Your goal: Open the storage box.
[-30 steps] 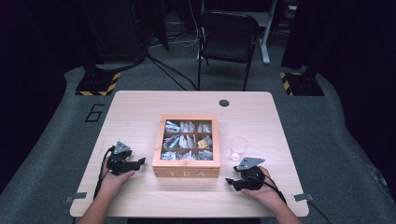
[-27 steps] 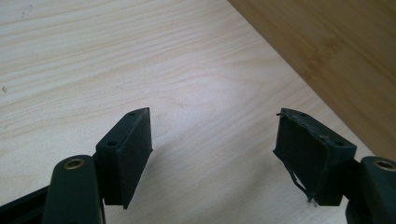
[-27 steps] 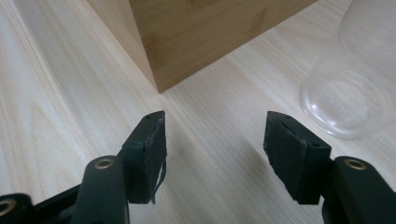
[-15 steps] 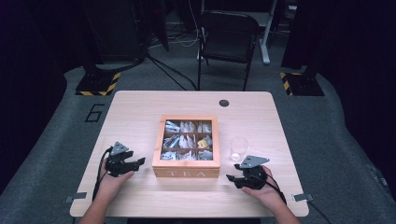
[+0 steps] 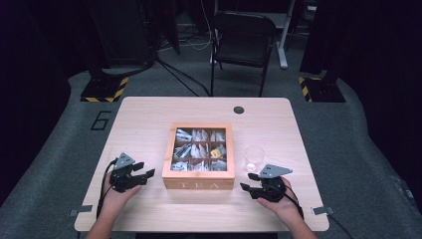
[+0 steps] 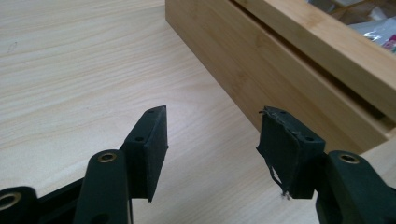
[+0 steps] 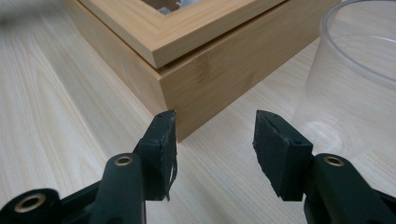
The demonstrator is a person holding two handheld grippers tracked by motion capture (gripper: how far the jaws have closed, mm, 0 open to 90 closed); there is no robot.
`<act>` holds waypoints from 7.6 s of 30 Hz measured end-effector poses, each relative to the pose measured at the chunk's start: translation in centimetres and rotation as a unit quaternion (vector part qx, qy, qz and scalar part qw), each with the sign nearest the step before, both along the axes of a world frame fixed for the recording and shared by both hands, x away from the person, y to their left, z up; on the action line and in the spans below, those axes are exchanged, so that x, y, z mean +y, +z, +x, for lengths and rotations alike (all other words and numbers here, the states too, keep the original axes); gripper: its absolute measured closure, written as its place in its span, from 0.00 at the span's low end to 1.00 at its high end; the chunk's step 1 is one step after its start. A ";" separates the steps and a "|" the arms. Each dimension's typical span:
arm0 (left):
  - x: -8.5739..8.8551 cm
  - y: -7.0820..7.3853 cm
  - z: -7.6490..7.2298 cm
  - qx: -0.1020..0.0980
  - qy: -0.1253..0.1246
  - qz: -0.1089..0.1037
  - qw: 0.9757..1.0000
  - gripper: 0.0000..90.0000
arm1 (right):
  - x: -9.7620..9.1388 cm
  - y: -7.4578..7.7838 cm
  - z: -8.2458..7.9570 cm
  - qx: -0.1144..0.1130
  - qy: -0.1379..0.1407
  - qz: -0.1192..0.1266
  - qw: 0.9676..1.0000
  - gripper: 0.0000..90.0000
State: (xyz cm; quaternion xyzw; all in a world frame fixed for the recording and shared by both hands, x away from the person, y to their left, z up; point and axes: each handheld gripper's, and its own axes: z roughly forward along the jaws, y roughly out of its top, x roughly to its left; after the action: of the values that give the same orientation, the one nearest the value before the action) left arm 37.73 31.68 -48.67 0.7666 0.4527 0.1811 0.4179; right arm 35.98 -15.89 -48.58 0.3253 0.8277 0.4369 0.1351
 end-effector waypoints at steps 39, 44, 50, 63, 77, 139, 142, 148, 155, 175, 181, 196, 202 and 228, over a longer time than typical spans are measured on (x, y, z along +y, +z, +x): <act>-2.2 1.1 -2.9 -0.024 -0.101 0.003 0.995 0.69 | 2.9 1.0 0.2 0.001 0.026 0.011 1.000 0.70; -2.1 1.3 -3.1 -0.016 -0.108 -0.005 0.994 0.70 | 3.0 1.0 0.2 0.005 0.026 0.013 1.000 0.71; -2.1 1.5 -3.2 -0.025 -0.118 -0.005 0.993 0.70 | 3.3 1.1 0.2 0.006 0.029 0.016 0.999 0.71; -3.3 1.2 -3.0 -0.022 -0.129 0.004 0.991 0.70 | 3.5 1.0 0.4 0.002 0.027 0.014 1.000 0.71; -4.0 0.8 -2.7 -0.028 -0.124 0.006 0.992 0.69 | 3.6 0.9 0.5 -0.002 0.021 0.015 1.000 0.68; -5.2 4.3 -3.5 -0.154 -0.037 -0.026 0.987 0.56 | 4.1 5.7 1.1 -0.070 -0.010 0.041 0.997 0.57; -5.4 4.5 -3.4 -0.165 -0.031 -0.032 0.985 0.56 | 4.0 6.0 1.3 -0.069 -0.011 0.050 0.996 0.57; -5.9 4.7 -3.0 -0.178 -0.023 -0.039 0.983 0.56 | 4.0 6.8 1.6 -0.075 -0.011 0.050 0.996 0.57; -6.5 4.8 -2.4 -0.198 0.003 -0.044 0.979 0.59 | 4.0 7.6 1.9 -0.080 -0.013 0.054 0.995 0.57; -6.5 5.4 -1.4 -0.212 0.027 -0.037 0.976 0.59 | 4.2 8.0 3.0 -0.097 -0.015 0.066 0.993 0.53; -6.4 5.8 -1.1 -0.218 0.024 -0.038 0.975 0.59 | 4.3 8.4 3.3 -0.109 -0.019 0.067 0.992 0.53; -6.3 7.6 0.3 -0.226 0.009 -0.043 0.973 0.67 | 4.4 9.7 5.0 -0.127 -0.023 0.070 0.989 0.56; -6.3 8.1 0.8 -0.228 0.007 -0.046 0.973 0.67 | 4.6 10.4 5.7 -0.130 -0.019 0.057 0.990 0.56; -6.3 10.2 2.8 -0.224 0.013 -0.061 0.973 0.67 | 5.1 12.1 7.7 -0.149 -0.038 0.057 0.987 0.58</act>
State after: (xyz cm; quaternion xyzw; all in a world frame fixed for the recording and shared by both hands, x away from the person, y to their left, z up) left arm 40.55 25.37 -38.52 0.6737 0.3672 0.3259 0.5523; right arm 43.72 -10.81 -36.49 0.2947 0.7593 0.5213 0.2545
